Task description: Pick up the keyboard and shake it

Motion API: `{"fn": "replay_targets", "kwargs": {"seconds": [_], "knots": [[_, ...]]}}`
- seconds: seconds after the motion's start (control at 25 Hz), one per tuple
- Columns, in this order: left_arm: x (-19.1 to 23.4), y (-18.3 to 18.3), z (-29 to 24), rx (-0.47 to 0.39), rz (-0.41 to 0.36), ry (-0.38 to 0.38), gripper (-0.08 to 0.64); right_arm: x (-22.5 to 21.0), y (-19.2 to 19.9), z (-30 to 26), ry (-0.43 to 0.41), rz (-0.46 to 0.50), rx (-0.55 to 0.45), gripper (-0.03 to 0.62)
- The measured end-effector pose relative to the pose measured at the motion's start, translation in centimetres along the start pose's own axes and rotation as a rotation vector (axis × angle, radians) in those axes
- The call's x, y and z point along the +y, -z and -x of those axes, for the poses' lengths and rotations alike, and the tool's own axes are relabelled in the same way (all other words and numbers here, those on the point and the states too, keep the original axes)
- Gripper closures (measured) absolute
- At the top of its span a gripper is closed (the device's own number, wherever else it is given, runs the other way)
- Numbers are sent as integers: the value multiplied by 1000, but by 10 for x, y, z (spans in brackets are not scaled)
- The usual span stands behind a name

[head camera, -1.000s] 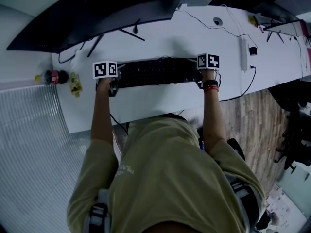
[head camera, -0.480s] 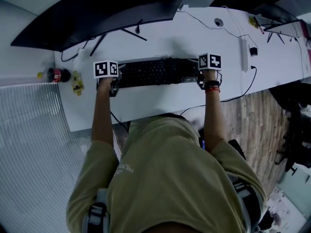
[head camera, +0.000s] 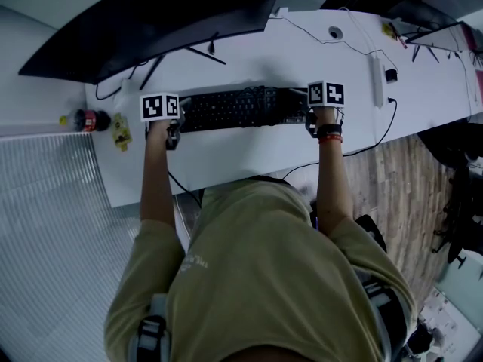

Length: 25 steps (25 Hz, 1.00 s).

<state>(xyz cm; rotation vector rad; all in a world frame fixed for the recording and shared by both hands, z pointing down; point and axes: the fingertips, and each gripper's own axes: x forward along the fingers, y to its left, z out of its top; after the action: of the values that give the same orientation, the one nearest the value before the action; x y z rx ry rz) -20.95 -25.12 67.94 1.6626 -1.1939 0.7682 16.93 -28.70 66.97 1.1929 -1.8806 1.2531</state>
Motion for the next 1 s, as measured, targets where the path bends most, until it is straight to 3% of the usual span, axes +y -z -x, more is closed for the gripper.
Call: {"fn": "replay_targets", "kwargs": {"seconds": [1.0], "knots": [[10, -40, 29, -147, -67, -49, 322, 31, -46, 14, -37, 141, -168, 278]]}}
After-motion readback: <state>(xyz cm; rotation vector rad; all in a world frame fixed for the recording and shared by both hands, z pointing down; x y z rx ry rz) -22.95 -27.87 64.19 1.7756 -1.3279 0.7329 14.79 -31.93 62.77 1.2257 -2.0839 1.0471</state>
